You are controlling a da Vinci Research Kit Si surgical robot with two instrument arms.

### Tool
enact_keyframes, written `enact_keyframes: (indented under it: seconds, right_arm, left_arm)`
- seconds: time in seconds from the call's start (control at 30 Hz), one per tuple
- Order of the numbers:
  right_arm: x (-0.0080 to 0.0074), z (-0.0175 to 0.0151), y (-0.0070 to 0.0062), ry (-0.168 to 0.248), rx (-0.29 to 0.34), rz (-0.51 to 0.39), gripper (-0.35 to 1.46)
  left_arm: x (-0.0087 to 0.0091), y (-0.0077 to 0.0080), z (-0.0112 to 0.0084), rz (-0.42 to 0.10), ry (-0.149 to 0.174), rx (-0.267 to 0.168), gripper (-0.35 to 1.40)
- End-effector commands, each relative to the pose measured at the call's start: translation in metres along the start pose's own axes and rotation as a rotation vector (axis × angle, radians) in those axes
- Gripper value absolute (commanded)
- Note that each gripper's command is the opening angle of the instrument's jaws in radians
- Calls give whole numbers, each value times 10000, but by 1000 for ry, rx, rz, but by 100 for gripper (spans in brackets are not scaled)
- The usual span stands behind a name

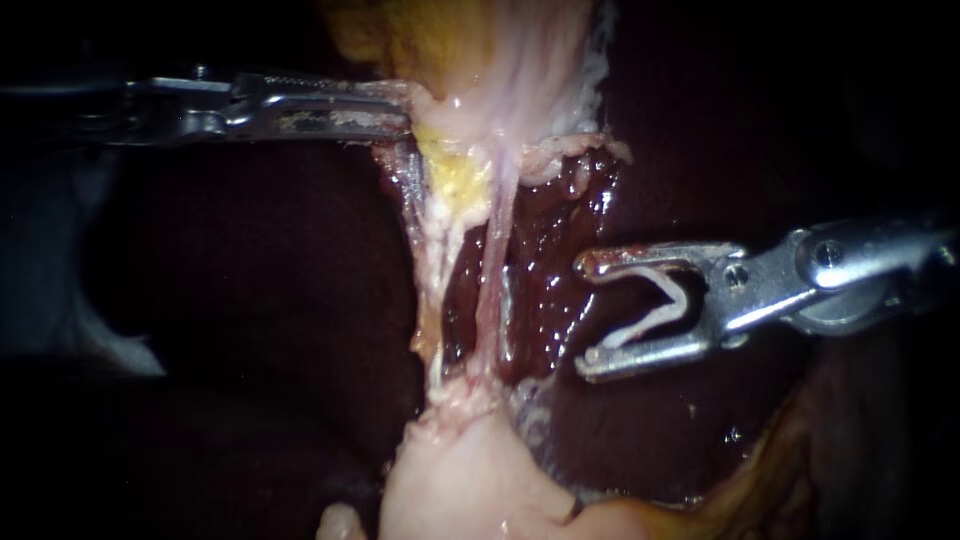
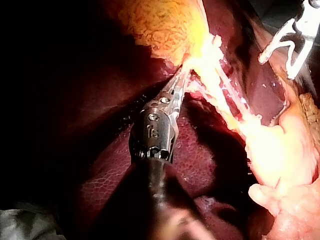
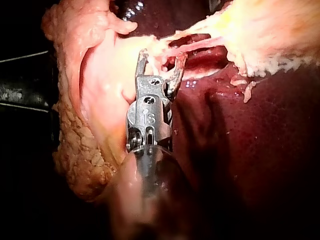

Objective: Clipping first clip left tube

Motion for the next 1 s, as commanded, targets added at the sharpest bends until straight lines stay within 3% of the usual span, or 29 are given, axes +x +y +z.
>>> enact_keyframes:
  seconds: [0.03, 0.23, 0.43, 0.57, 0.8, 1.0]
  right_arm:
    - [0, 0, 0, 0, 0, 0, 50]
    - [0, 0, 0, 0, 0, 0, 50]
    - [1, 0, 0, 0, 0, 1, 50]
    - [2, -1, 0, 0, 0, 1, 50]
    - [10, 10, -3, -1, 13, 3, 50]
    - [26, 43, -7, 3, 36, 40, 50]
  left_arm:
    - [1, 0, -3, -1, -1, -3, -35]
    - [14, 3, -44, -8, -5, -9, -35]
    - [39, 5, -101, -27, 33, 13, -35]
    - [50, 5, -125, -43, 43, 27, -35]
    - [49, 5, -127, -45, 49, 31, -35]
    - [47, 7, -123, -45, 51, 35, -35]
